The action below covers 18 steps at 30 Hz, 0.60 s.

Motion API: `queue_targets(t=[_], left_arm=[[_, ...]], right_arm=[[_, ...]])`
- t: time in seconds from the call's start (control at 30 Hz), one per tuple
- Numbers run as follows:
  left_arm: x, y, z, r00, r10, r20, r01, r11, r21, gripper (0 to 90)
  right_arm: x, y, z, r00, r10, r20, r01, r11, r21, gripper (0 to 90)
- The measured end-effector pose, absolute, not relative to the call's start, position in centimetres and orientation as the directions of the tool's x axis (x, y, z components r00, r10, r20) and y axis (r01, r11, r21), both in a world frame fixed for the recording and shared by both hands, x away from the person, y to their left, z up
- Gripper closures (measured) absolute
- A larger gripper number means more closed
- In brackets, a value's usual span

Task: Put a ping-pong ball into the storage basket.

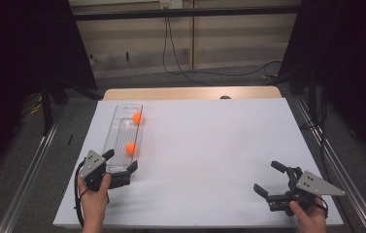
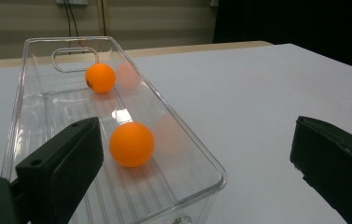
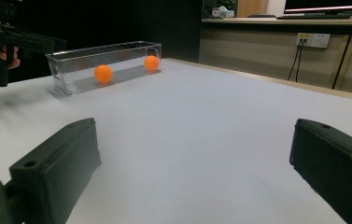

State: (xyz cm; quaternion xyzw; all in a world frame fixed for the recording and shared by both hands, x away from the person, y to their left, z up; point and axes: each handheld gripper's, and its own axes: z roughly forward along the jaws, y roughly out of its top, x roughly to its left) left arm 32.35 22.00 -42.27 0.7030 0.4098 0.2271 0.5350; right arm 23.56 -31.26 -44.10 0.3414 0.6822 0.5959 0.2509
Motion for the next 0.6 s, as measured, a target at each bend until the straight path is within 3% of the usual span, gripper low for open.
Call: queue_targets(t=[0.6], left_arm=[[32.19, 22.23, -42.80, 0.553, 0.822, -0.137, 0.336, -0.070, 0.939, 2.6]], right_arm=[[23.67, -31.29, -44.16, -0.636, 0.770, 0.052, 0.165, 0.069, 0.984, 1.3]])
